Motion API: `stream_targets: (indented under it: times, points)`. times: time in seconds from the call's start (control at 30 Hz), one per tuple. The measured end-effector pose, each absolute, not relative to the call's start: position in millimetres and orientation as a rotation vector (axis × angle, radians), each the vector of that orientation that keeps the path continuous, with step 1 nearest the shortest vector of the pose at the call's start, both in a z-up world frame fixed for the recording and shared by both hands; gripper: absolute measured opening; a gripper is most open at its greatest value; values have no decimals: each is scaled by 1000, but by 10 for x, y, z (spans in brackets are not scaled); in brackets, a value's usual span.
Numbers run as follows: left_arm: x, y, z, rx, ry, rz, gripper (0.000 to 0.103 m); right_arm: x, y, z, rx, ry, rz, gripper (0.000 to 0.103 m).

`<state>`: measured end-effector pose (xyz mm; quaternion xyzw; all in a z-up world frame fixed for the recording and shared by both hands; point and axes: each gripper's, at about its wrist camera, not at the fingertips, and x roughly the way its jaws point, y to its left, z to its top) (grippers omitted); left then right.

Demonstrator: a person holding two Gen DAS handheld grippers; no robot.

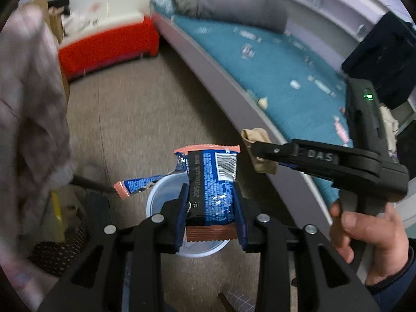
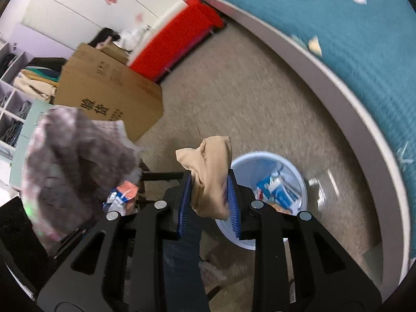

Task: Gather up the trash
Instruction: 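Carry the bar and cloth over the bin and open both tools, then move both open tools back toward the table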

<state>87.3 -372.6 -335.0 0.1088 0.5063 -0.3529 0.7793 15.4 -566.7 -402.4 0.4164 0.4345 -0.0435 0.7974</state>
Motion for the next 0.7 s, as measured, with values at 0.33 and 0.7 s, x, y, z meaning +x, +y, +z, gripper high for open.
stream_targets:
  times: [0.33, 0.7]
  points:
    - [1275, -3858, -4167, 201, 1292, -742, 38, 367, -5603, -4738, 983, 1048, -97, 30]
    - [1454, -3769, -4455, 190, 1383, -645, 84, 459, -5627, -4989, 1012, 1108, -188, 97]
